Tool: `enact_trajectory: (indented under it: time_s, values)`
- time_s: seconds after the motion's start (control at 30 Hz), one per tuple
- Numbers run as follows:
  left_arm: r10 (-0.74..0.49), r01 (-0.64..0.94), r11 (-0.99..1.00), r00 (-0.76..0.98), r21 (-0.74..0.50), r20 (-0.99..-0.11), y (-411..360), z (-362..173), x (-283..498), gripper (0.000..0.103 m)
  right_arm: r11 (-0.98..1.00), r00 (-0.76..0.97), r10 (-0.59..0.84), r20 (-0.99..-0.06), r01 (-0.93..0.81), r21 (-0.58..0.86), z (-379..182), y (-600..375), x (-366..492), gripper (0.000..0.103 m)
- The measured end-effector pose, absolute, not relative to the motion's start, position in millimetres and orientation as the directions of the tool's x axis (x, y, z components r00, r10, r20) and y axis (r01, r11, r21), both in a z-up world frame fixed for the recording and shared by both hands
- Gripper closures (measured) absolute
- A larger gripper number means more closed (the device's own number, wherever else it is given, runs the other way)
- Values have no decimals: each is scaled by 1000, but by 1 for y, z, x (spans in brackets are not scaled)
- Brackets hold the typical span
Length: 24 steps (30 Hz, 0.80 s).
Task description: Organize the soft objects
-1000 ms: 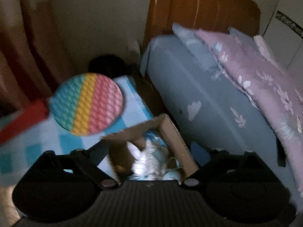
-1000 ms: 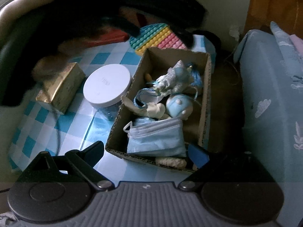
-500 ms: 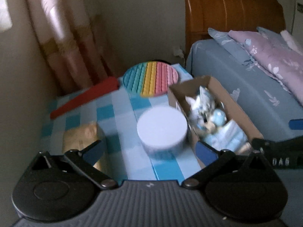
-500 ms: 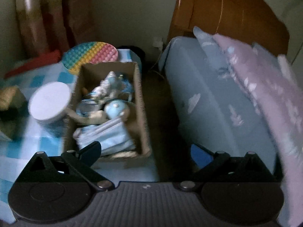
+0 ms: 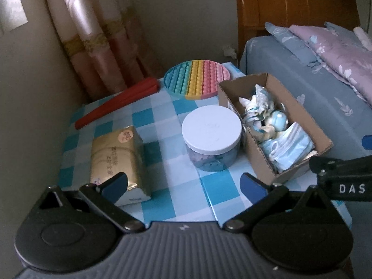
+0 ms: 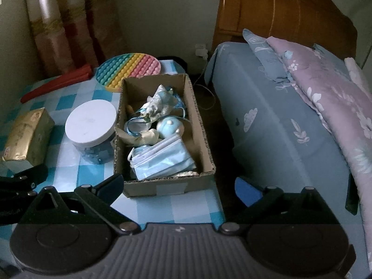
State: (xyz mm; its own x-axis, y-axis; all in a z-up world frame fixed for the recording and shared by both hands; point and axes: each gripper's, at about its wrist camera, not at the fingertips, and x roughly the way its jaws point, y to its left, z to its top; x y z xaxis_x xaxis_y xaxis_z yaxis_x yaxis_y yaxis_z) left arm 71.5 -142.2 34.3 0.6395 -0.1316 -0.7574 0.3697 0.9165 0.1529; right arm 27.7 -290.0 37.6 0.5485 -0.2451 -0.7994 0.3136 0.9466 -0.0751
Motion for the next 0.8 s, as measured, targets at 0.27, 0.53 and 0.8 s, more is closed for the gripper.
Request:
enact_trajectory:
  time_s: [0.27,0.53,0.8]
  values:
    - [-126,372,915,633,157,-764,-143,31,73,1,948,546,-242,-802,310,-75,36,-288,31,0]
    - [-124,371,915,633,159,-765,-144,31,74,1,948,546,-242,-802,309,-76,36,-289,31,0]
    - [-123,370,916,630,158,-766,-144,31,74,1,947,542,-245,-804,312,-79,36,-290,31,0]
